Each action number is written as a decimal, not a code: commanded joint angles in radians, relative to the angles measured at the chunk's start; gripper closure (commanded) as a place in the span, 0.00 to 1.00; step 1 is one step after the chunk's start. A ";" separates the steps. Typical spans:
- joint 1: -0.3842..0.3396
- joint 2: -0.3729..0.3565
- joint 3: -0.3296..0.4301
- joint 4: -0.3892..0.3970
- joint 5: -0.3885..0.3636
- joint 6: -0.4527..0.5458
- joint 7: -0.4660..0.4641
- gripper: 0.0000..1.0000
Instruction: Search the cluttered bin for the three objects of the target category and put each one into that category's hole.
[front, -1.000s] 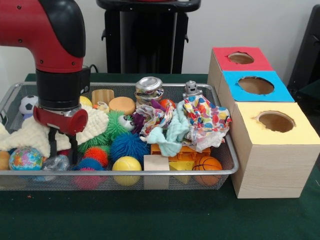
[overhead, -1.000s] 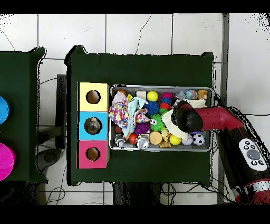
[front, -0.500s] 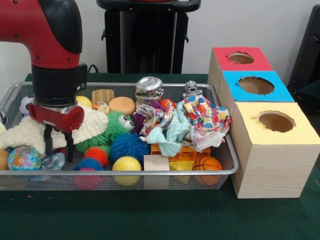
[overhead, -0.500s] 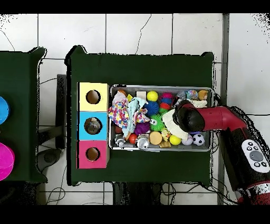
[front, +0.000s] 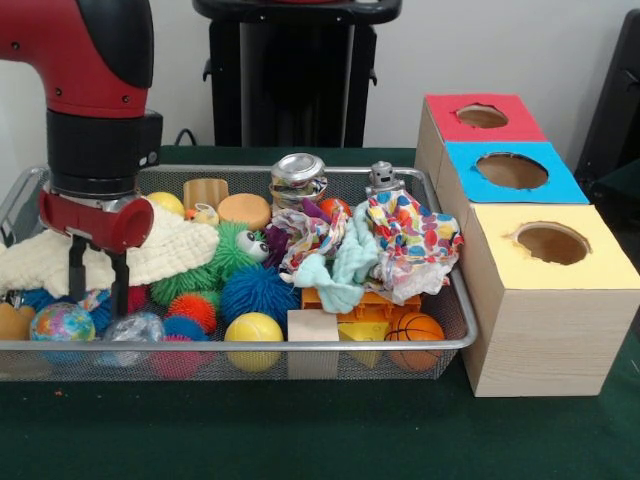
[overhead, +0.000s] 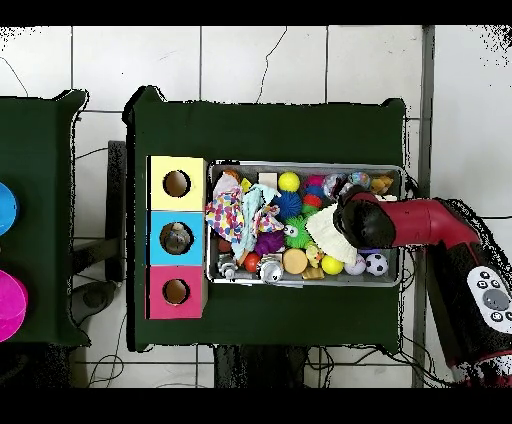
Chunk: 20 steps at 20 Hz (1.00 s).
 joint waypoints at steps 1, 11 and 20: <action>0.008 0.021 0.014 -0.025 -0.036 0.081 -0.262 0.00; 0.011 0.077 0.017 -0.011 -0.041 0.013 -0.198 0.00; 0.047 0.042 0.003 0.020 -0.006 0.023 -0.123 0.00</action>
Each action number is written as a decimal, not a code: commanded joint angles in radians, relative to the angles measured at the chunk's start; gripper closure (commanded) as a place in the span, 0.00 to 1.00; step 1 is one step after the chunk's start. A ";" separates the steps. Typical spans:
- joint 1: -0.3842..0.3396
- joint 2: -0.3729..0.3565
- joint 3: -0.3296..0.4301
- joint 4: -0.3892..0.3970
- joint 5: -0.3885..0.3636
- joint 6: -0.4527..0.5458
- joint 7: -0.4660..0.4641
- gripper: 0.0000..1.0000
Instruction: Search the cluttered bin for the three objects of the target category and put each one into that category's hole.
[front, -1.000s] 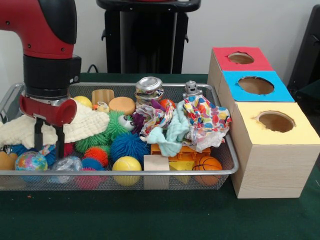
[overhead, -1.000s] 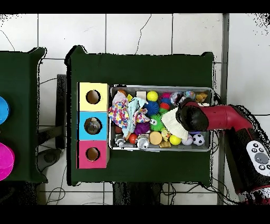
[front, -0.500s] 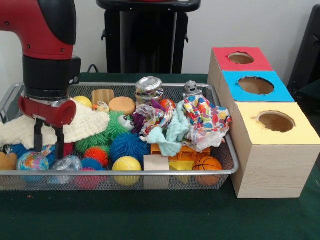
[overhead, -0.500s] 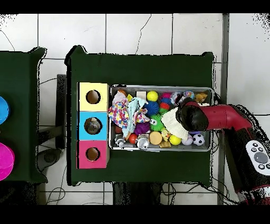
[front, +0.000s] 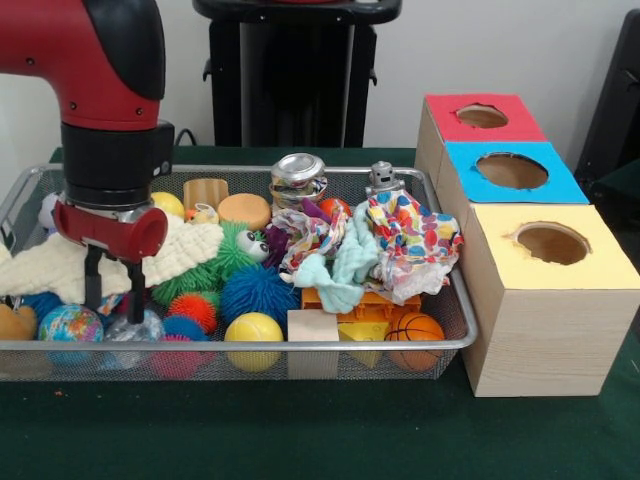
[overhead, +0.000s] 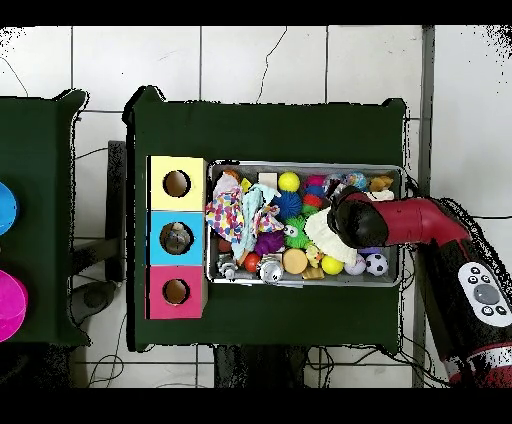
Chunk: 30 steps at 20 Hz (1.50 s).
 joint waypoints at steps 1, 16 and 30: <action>0.043 0.017 0.002 0.024 0.000 0.018 -0.110 0.00; 0.130 0.027 -0.056 0.041 0.011 -0.035 -0.007 0.00; 0.206 0.036 -0.234 0.017 -0.014 -0.104 0.035 0.00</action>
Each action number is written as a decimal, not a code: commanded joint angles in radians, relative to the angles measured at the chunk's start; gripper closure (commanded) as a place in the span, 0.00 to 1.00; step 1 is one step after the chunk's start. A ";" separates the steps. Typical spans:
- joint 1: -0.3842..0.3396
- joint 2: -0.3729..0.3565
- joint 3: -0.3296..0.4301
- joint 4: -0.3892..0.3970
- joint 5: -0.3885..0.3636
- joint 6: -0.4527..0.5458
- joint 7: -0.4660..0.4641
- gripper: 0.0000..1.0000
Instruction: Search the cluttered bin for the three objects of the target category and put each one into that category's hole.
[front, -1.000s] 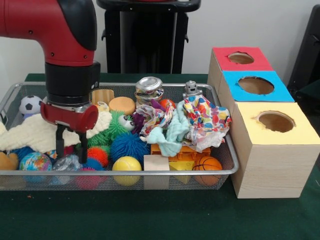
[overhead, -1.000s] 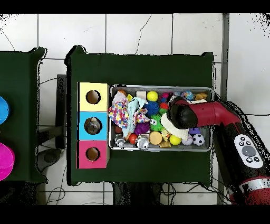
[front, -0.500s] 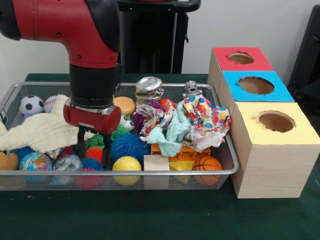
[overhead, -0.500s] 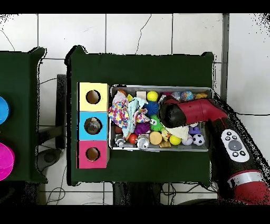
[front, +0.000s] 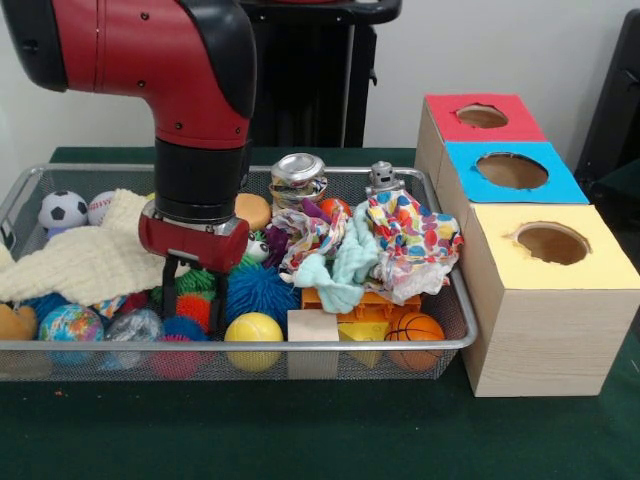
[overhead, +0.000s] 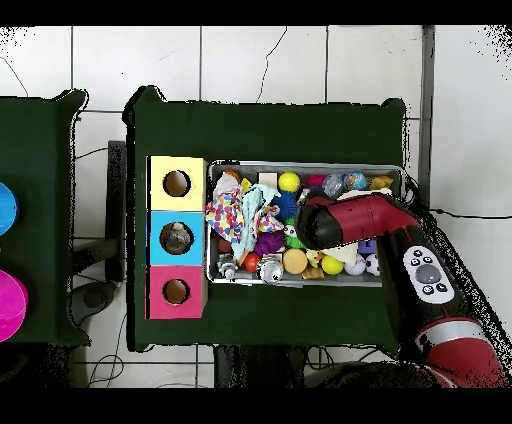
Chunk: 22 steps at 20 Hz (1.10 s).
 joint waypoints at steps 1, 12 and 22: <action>0.002 0.011 -0.081 0.013 -0.021 -0.017 0.026 0.00; -0.044 0.008 -0.011 -0.037 0.013 0.044 -0.117 0.00; -0.052 0.087 -0.004 -0.105 -0.042 -0.046 -0.114 0.00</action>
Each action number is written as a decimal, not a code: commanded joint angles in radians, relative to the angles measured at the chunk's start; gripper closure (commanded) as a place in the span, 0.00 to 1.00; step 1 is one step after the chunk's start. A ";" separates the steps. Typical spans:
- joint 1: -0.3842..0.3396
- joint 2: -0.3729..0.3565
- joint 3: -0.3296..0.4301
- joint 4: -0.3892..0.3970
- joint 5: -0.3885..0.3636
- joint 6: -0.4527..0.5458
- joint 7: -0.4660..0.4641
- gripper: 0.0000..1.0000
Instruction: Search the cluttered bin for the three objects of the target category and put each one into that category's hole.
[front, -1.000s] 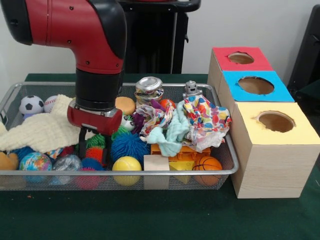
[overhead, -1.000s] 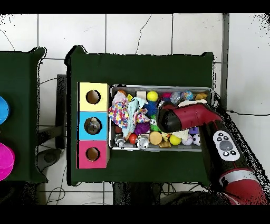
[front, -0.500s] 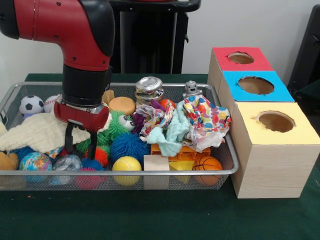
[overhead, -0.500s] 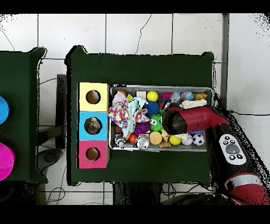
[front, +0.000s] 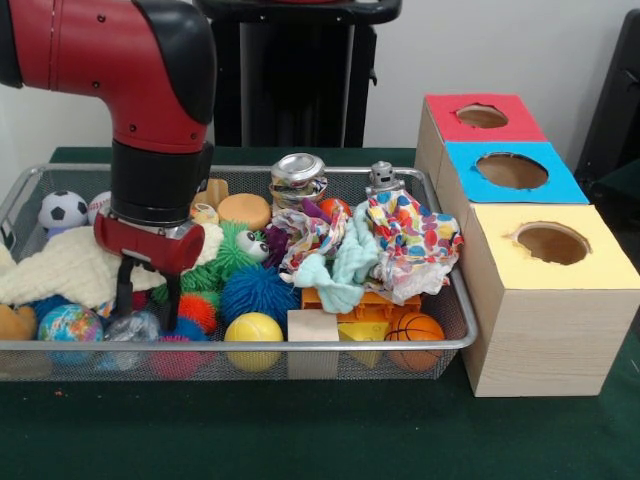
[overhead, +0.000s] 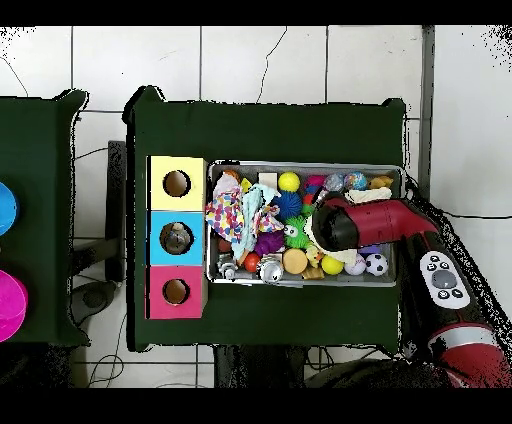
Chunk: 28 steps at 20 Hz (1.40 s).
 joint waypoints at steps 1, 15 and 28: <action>-0.028 0.069 0.037 -0.068 -0.044 -0.043 -0.117 0.00; -0.049 0.062 0.064 -0.016 0.003 -0.042 -0.101 0.00; -0.041 0.076 0.107 0.010 0.039 0.007 -0.127 0.00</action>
